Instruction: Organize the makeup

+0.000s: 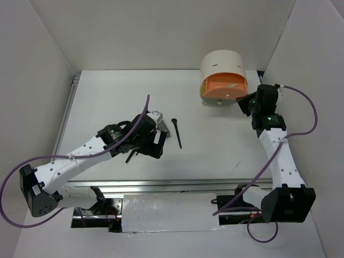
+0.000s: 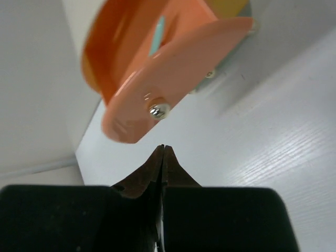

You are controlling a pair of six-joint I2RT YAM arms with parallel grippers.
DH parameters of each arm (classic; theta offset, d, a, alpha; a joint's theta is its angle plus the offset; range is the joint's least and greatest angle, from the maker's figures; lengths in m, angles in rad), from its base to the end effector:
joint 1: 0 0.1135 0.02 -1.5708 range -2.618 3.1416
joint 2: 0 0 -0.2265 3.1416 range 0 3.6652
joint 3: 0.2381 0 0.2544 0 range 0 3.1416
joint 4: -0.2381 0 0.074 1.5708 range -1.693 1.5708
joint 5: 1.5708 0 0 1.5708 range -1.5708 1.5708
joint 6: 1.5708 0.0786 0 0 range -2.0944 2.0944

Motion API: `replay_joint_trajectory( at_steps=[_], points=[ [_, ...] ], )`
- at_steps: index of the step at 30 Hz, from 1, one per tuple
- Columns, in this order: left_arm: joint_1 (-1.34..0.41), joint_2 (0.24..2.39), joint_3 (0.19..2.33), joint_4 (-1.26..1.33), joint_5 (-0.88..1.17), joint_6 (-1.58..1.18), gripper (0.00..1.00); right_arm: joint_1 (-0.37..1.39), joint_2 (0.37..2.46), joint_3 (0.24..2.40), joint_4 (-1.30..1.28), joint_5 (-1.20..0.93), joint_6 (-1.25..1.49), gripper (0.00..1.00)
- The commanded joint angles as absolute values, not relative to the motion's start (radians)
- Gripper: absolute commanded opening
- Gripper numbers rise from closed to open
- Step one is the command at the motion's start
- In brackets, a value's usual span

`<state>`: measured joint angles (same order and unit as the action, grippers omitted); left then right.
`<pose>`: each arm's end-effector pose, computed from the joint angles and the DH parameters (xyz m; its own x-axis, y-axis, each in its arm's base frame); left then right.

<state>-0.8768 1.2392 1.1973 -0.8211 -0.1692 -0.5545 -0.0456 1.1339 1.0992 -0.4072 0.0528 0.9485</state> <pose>0.1984 -0.2177 0.2622 -0.7752 0.1203 -0.6201 0.3288 0.9151 -0.2335 0.3106 -0.0183 0.3049 -0.1733 0.8202 -0.5452 0.4014 0.5644 0.7213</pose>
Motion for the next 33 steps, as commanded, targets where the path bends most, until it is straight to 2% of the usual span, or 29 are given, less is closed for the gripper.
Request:
replay_joint_trajectory(
  at_steps=[1, 7, 17, 33],
  points=[
    [-0.879, 1.259, 1.241, -0.801, -0.163, -0.552, 0.99, -0.066, 1.207, 1.074, -0.345, 0.028, 0.936, 0.0],
    [-0.879, 1.261, 1.249, -0.798, -0.156, -0.566, 0.99, -0.12, 1.336, 1.119, -0.244, -0.026, 0.879, 0.0],
    [-0.879, 1.227, 1.213, -0.793, -0.161, -0.61, 0.99, -0.173, 1.554, 1.324, -0.295, -0.095, 0.825, 0.0],
    [-0.879, 1.273, 1.227, -0.782, -0.175, -0.649, 0.99, -0.179, 1.781, 1.604, -0.367, -0.158, 0.761, 0.0]
  ],
)
